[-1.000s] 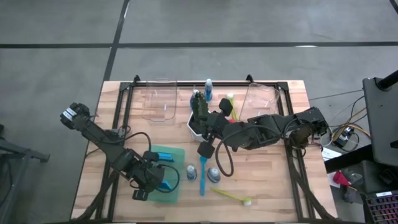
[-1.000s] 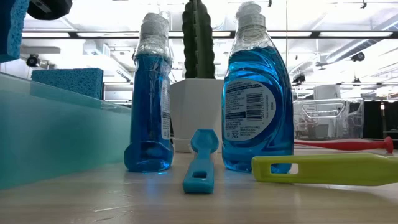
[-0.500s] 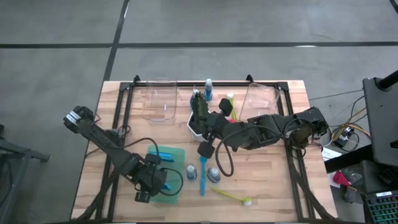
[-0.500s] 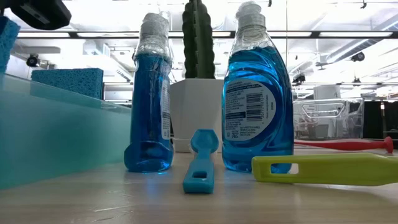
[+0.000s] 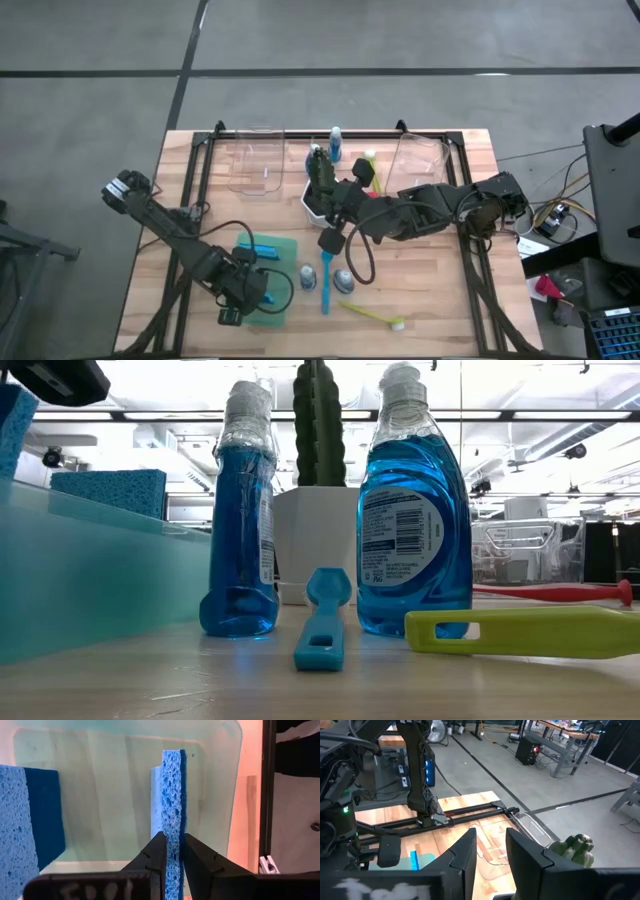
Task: Pick & Place Kitchen Sink Supplies
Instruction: Put the blue sponge wipe into the green bin
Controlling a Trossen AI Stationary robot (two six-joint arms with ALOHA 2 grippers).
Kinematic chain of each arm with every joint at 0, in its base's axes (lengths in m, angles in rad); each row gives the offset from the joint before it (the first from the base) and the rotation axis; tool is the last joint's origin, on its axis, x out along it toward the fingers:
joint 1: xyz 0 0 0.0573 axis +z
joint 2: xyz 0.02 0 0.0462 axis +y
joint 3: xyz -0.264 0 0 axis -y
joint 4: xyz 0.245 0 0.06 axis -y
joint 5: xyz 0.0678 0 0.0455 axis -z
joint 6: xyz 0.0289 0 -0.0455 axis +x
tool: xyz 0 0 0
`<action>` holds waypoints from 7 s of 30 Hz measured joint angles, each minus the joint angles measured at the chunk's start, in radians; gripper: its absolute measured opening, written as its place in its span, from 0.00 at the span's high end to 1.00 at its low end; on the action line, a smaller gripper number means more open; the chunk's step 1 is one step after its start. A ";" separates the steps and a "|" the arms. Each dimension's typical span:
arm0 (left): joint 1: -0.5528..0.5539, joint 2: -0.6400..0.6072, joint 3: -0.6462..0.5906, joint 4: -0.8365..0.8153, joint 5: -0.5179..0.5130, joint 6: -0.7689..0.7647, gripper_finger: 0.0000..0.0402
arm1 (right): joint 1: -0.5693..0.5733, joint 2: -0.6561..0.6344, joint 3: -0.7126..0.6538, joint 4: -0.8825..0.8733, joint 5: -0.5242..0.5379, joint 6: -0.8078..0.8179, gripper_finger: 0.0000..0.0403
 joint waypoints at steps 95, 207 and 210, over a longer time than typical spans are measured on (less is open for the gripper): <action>-0.021 0.001 0.006 -0.030 -0.053 -0.037 0.87 | 0.000 0.000 -0.007 0.001 0.000 0.002 0.75; -0.054 0.001 -0.001 0.018 -0.028 -0.117 0.62 | 0.000 0.000 -0.011 0.002 -0.003 -0.009 0.76; -0.054 0.001 -0.001 0.018 -0.029 -0.114 0.62 | 0.000 0.000 -0.011 0.002 -0.003 -0.009 0.75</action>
